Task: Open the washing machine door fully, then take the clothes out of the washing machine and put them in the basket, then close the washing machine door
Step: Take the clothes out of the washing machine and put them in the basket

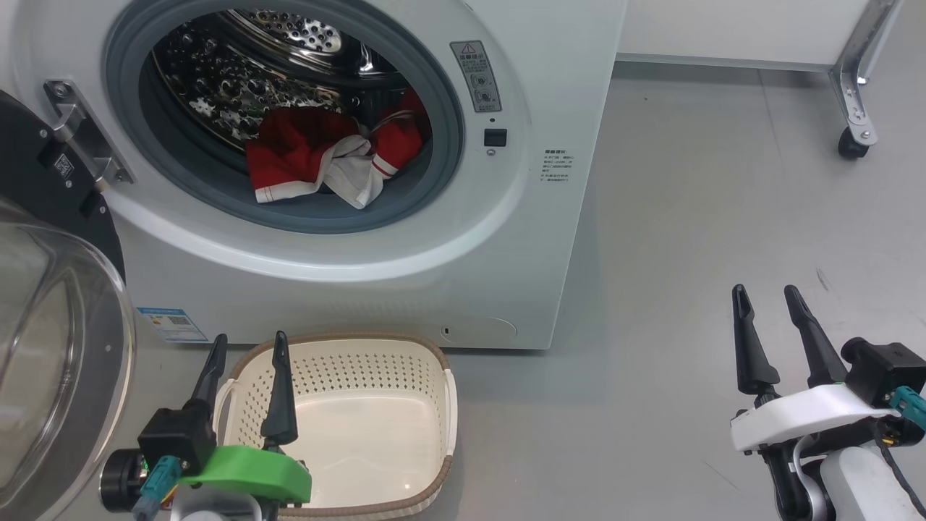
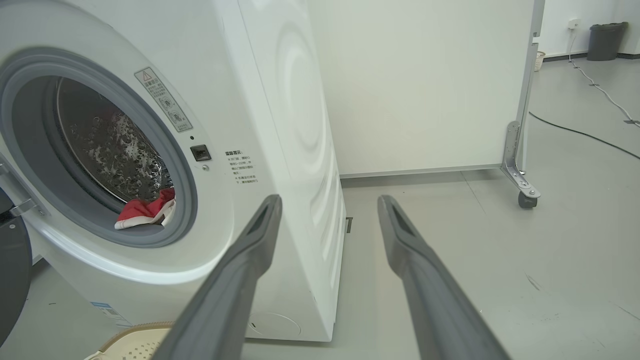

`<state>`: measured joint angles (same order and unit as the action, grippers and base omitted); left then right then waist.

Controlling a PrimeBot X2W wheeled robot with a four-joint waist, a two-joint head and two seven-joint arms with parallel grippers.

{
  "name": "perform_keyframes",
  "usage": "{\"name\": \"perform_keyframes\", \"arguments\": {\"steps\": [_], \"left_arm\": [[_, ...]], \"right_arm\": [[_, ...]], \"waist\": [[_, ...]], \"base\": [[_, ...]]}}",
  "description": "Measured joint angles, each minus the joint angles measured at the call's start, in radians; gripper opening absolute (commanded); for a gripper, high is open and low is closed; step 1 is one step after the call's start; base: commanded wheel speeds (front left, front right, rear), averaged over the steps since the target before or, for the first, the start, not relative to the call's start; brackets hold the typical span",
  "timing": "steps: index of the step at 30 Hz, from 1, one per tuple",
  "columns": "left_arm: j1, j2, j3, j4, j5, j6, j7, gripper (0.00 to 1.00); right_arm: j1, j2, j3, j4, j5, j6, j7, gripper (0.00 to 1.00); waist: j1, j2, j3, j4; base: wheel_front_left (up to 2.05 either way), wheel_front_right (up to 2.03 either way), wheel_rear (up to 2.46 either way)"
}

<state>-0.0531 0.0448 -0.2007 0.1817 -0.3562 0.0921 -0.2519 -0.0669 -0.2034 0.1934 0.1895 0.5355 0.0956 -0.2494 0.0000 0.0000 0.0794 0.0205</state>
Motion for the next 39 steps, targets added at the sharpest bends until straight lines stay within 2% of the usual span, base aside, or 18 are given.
{"name": "perform_keyframes", "arguments": {"steps": [39], "left_arm": [[0.0,0.0,-0.004,-0.007,0.029,0.011,0.0,1.0]], "right_arm": [[-0.001,0.011,-0.001,-0.005,0.0,0.008,-0.002,1.0]], "waist": [[0.0,0.0,0.026,-0.019]], "base": [[0.0,0.0,0.0]]}}
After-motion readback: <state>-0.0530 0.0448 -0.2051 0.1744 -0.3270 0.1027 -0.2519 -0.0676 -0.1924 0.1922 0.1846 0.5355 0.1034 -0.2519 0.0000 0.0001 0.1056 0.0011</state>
